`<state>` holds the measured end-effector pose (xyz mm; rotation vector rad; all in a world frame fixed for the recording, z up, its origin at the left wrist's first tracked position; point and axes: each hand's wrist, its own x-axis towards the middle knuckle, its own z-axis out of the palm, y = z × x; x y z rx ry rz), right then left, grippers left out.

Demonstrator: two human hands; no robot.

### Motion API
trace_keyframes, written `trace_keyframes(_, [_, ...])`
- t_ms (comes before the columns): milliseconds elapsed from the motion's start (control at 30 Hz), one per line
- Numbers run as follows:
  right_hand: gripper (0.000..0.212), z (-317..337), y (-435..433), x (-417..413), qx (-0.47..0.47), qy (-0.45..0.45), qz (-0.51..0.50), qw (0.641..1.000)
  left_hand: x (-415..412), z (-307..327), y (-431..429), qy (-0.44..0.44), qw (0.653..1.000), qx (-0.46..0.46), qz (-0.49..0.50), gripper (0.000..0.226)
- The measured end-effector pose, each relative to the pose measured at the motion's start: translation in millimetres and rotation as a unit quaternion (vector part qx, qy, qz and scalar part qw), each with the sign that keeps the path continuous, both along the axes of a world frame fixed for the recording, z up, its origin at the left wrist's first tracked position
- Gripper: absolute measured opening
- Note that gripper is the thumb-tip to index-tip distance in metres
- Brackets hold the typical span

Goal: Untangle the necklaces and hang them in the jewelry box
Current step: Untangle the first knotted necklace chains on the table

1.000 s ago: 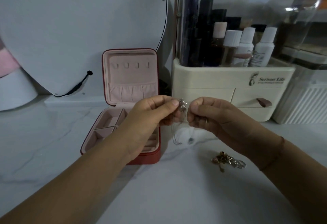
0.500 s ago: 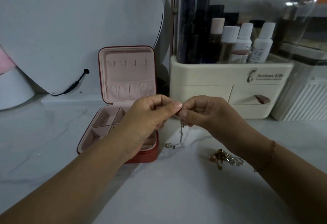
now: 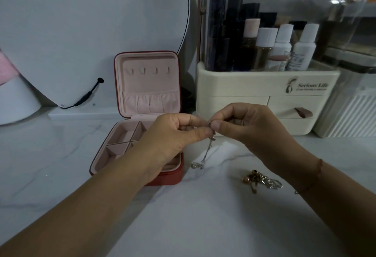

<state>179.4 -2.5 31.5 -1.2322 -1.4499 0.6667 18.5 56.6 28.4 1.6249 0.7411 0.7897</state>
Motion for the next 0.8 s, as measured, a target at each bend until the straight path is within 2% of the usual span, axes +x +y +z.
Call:
trace_keyframes(100, [0.002, -1, 2, 1, -0.007, -0.001, 0.004, 1.0, 1, -1, -1, -0.011, 1.0, 0.003, 0.007, 0.008])
trace_keyframes(200, [0.007, -5, 4, 3, -0.019, -0.021, 0.007, 1.0, 2, -2, 2, -0.01, 0.999, 0.021, 0.027, 0.003])
trace_keyframes(500, [0.01, -4, 5, 3, -0.048, 0.042, 0.046, 0.997, 1, -6, 6, 0.059, 0.99, 0.123, 0.04, 0.014])
trace_keyframes(567, [0.009, -2, 4, 3, -0.057, 0.065, 0.054, 0.995, 1, -7, 7, 0.07, 0.989, 0.118, 0.052, 0.017])
trace_keyframes(667, [0.012, 1, 3, 7, -0.072, 0.076, 0.063, 0.993, 6, -5, 13, 0.055, 0.998, 0.018, 0.039, 0.028])
trace_keyframes(733, [0.017, 1, 2, 9, -0.086, 0.009, 0.049, 0.995, 8, -2, 17, -0.005, 0.995, -0.103, 0.01, 0.023])
trace_keyframes(800, [0.021, -2, 2, 9, -0.089, -0.077, 0.017, 0.993, 3, 2, 17, -0.089, 0.98, -0.169, -0.047, 0.014])
